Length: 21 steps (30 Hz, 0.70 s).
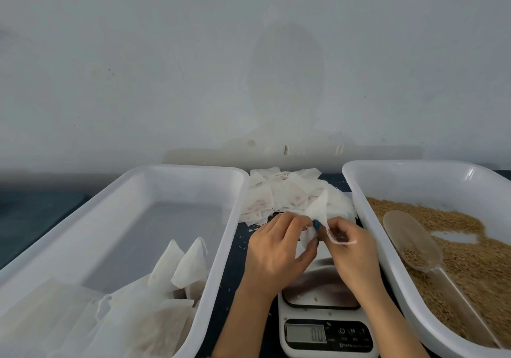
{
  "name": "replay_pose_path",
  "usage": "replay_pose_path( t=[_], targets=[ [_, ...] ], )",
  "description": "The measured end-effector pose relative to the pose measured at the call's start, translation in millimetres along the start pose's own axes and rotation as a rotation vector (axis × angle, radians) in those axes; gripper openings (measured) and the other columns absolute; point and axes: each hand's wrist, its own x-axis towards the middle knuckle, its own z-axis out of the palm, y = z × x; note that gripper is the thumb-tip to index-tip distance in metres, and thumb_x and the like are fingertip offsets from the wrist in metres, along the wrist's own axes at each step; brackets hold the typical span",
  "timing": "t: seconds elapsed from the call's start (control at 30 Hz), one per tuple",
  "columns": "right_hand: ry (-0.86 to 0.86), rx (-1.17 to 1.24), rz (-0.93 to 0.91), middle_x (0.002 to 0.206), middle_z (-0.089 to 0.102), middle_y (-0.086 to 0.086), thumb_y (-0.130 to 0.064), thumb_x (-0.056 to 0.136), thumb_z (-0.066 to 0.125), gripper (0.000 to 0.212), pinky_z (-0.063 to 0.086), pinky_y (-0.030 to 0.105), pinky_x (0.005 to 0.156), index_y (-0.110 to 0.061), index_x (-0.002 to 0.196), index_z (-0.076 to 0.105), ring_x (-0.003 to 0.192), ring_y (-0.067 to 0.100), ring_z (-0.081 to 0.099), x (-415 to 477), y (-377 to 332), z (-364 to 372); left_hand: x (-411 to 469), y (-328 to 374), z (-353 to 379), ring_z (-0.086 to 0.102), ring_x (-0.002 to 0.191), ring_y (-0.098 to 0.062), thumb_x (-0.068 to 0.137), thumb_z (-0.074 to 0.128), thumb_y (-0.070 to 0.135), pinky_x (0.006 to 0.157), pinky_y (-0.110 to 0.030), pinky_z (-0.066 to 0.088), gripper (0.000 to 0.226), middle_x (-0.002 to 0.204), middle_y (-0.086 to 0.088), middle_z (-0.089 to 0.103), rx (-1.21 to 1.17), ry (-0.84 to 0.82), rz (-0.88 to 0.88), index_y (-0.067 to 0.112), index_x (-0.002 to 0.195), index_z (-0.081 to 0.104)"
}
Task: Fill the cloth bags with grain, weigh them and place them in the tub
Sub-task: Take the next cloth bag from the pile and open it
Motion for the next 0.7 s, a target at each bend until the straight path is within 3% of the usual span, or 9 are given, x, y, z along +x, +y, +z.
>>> replay_pose_path(
  t=[0.13,0.2,0.37,0.53,0.63,0.7],
  targets=[
    [0.016,0.01,-0.03,0.07,0.067,-0.017,-0.036,0.085,0.069,0.017,0.047,0.023,0.061,-0.03,0.07,0.063,0.071,0.004,0.063,-1.5,-0.7,0.9,-2.5,-2.0,-0.2,0.059,0.079,-0.007,0.087,0.068,0.019,0.065,-0.018,0.05,0.013,0.09,0.005,0.064,-0.014,-0.001,-0.007,0.013,0.098,0.064],
    [-0.001,0.025,-0.031,0.07,0.068,-0.015,-0.034,0.086,0.07,0.018,0.051,0.028,0.063,-0.027,0.07,0.064,0.07,0.006,0.065,-1.1,-1.2,0.6,-3.0,-2.1,-0.5,0.058,0.078,-0.005,0.087,0.067,0.018,0.067,-0.016,0.05,0.016,0.089,0.005,0.063,-0.025,-0.008,-0.008,0.015,0.1,0.06],
    [-0.046,0.022,-0.033,0.069,0.069,-0.015,-0.041,0.086,0.068,0.023,0.057,0.035,0.068,-0.028,0.068,0.061,0.07,0.005,0.067,-1.4,-5.9,0.1,-4.2,-3.6,-0.7,0.054,0.066,-0.004,0.089,0.068,0.015,0.058,-0.021,0.051,0.011,0.074,0.006,0.06,-0.041,-0.023,-0.056,0.012,0.097,0.062],
    [-0.064,-0.002,-0.084,0.067,0.057,-0.021,-0.06,0.077,0.059,0.028,0.041,0.019,0.061,-0.037,0.066,0.049,0.067,0.002,0.056,-4.7,-13.2,1.9,-0.8,-0.6,-5.7,0.054,0.061,-0.003,0.084,0.073,0.014,0.055,-0.012,0.048,0.019,0.07,0.007,0.059,-0.06,-0.052,-0.163,0.014,0.098,0.059],
    [-0.053,-0.026,-0.092,0.073,0.062,-0.019,-0.042,0.084,0.069,0.021,0.049,0.021,0.069,-0.036,0.071,0.054,0.076,0.003,0.062,-4.3,-11.9,2.5,2.4,0.0,-9.1,0.043,0.056,-0.001,0.081,0.072,0.012,0.057,0.001,0.033,0.024,0.069,0.012,0.051,-0.061,-0.037,-0.262,0.015,0.097,0.055],
    [-0.038,-0.029,-0.075,0.075,0.064,-0.017,-0.028,0.082,0.073,0.02,0.053,0.027,0.073,-0.034,0.071,0.057,0.079,0.004,0.064,-4.5,-9.7,2.5,4.0,-0.3,-10.6,0.041,0.052,-0.003,0.077,0.07,0.006,0.056,0.0,0.03,0.034,0.066,0.013,0.046,-0.06,-0.014,-0.333,0.02,0.099,0.049]
  ],
)
